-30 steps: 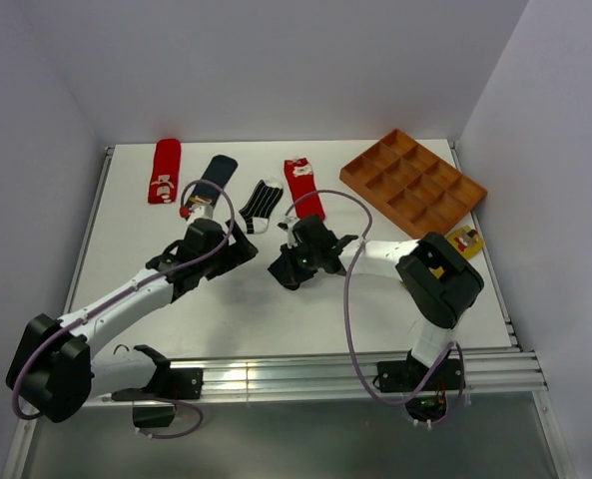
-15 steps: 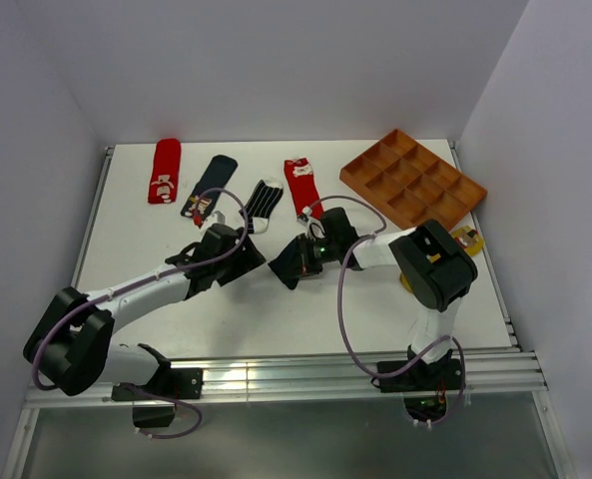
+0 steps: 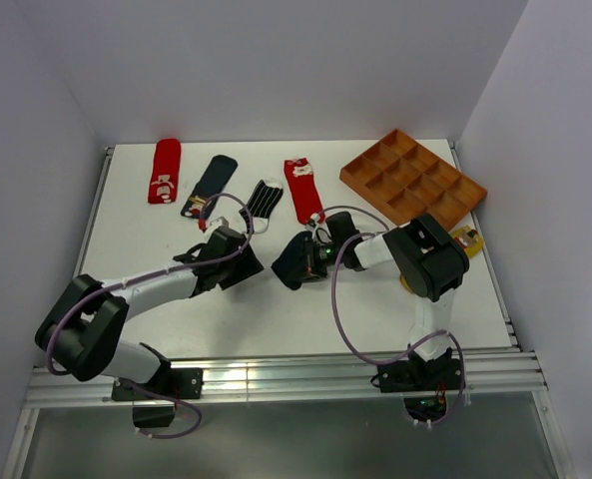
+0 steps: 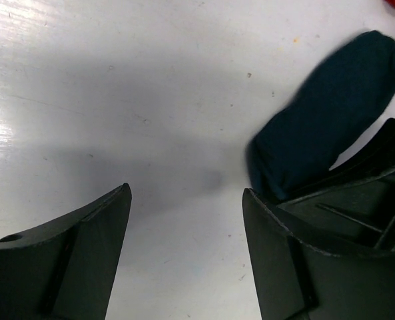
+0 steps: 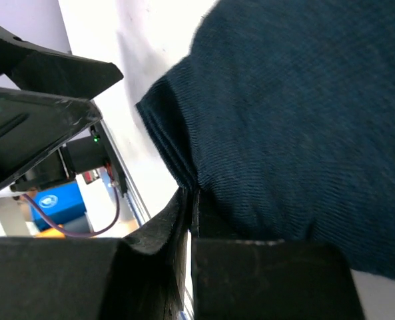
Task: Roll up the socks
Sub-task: Roll the sock at the center of the board.
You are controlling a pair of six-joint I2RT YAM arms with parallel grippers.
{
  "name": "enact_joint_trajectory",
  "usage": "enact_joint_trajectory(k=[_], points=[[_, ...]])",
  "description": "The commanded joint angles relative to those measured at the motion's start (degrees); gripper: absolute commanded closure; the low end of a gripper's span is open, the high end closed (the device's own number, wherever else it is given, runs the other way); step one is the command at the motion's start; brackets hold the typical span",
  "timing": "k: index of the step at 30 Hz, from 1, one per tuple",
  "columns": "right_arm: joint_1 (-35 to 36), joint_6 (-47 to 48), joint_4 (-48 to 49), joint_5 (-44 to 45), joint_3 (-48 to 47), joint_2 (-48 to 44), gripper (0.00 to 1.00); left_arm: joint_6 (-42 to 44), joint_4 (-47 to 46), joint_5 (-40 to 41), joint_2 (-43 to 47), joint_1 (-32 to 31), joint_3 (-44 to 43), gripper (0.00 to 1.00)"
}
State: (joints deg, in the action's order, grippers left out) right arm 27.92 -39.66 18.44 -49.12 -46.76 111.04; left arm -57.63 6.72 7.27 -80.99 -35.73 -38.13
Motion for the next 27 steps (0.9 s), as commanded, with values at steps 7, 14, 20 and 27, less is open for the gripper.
enact_joint_trajectory(k=[7, 14, 20, 27], points=[[-2.1, -4.6, 2.6, -1.0, 2.9, 4.0, 1.00, 4.4, -0.1, -2.2, -4.3, -0.4, -1.4, 0.31], [-2.3, -4.8, 2.7, -0.9, 2.7, 3.9, 1.00, 6.5, -0.3, -3.0, -9.5, -1.9, -4.6, 0.33], [-2.3, -4.9, 2.8, -0.8, 2.8, 3.9, 1.00, 6.8, -0.7, -3.6, -12.9, -2.3, -5.7, 0.37], [-2.3, -4.6, 2.7, -0.7, 2.6, 3.8, 1.00, 7.0, -1.4, -3.9, -13.6, -2.4, -5.9, 0.41]])
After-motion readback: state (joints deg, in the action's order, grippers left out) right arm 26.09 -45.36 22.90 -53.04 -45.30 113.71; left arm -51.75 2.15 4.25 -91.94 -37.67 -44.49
